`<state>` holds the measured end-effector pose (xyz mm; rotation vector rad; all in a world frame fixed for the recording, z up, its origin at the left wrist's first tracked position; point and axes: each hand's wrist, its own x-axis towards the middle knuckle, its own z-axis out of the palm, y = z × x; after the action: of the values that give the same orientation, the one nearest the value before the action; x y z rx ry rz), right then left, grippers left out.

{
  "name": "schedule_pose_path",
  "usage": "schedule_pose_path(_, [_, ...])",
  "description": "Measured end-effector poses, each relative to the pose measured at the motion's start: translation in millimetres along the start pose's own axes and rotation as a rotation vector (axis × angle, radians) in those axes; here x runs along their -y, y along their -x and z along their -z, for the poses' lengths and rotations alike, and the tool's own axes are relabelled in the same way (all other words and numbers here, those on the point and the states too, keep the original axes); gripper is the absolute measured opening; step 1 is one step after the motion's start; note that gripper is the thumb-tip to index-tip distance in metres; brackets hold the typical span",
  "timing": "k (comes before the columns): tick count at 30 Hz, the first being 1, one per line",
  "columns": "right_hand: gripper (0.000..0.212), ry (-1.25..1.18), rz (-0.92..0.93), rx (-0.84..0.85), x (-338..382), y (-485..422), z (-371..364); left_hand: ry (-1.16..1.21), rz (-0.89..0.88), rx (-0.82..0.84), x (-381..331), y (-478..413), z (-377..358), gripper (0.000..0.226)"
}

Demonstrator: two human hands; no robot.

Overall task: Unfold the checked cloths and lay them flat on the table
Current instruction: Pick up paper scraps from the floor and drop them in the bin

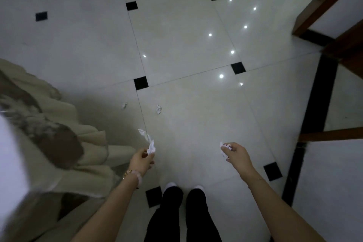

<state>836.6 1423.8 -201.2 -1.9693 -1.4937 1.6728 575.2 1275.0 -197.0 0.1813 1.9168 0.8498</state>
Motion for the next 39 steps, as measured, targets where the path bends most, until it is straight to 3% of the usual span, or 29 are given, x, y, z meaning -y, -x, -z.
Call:
schedule_pose_path(5, [0.043, -0.14, -0.032, -0.019, 26.6, 87.8, 27.6, -0.002, -0.013, 0.063, -21.9, 86.7, 21.8, 0.013])
schedule_pose_path(11, [0.028, -0.203, -0.141, -0.017, 2.1, 152.7, 38.8, 0.062, 0.035, 0.096, 4.8, 137.7, 37.6, 0.024])
schedule_pose_path(14, [0.034, -0.183, -0.173, -0.007, -5.0, 167.0, 44.4, 0.093, 0.045, 0.082, 19.0, 154.5, 48.0, 0.023])
schedule_pose_path(19, [0.015, -0.157, -0.151, 0.007, 3.4, 171.2, 50.3, 0.12, 0.045, 0.046, 36.4, 169.0, 63.8, 0.017])
schedule_pose_path(23, [0.019, -0.117, -0.094, 0.069, 22.6, 160.0, 46.9, 0.146, 0.019, 0.002, 37.1, 179.6, 69.4, 0.017])
schedule_pose_path(28, [0.015, -0.006, 0.017, 0.264, 59.6, 145.4, 33.7, 0.25, -0.069, -0.11, 23.6, 197.7, 64.8, 0.02])
schedule_pose_path(32, [0.013, 0.171, 0.15, 0.474, 89.4, 132.6, 21.1, 0.44, -0.113, -0.298, 18.6, 225.5, 41.1, 0.02])
schedule_pose_path(39, [0.015, 0.543, 0.347, 0.854, 104.8, 138.0, 8.5, 0.812, 0.106, -0.647, 78.5, 301.1, -70.1, 0.024])
